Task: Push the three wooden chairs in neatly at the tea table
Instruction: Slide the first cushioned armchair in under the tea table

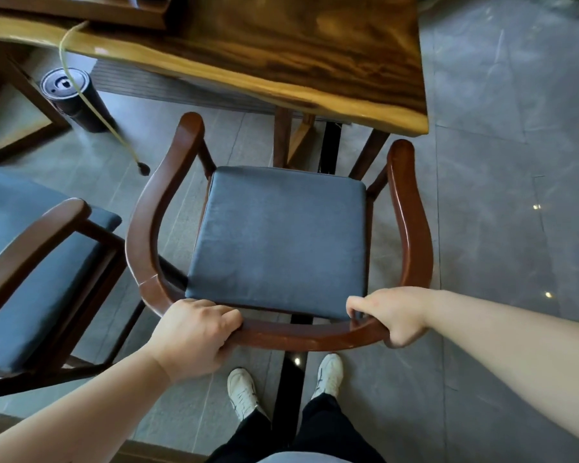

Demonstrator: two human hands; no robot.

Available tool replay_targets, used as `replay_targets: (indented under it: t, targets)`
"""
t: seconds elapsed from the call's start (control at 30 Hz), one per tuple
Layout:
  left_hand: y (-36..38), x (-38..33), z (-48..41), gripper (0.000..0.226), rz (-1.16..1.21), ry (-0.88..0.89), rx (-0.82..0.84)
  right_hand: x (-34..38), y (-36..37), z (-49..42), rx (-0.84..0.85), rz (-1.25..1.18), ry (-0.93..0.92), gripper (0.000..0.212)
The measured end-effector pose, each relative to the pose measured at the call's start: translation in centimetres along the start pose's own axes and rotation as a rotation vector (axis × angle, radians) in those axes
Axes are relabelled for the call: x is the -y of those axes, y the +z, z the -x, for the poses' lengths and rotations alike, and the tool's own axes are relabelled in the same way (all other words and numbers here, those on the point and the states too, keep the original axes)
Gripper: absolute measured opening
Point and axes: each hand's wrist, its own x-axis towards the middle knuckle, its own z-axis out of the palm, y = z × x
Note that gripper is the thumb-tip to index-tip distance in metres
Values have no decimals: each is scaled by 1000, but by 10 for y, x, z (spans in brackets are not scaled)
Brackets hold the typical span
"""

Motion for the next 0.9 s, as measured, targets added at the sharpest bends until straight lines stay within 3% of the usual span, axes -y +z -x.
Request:
replay_targets:
  t: [0.33,0.57,0.83,0.9]
  targets:
    - [6,-20,-24,12,24,81,31,-29,16,5,-11,25,-1,56]
    - [-13,-8,-38,4,-59,180,61,-39,21,4,-171,10,-5,45]
    - [-9,8,-30,34,-128,113,121,-27,36,-11,-294,-22,-19,39]
    - [-13,15,-31,32,-153,100,127,-24,34,-15,-318,-31,-16,37]
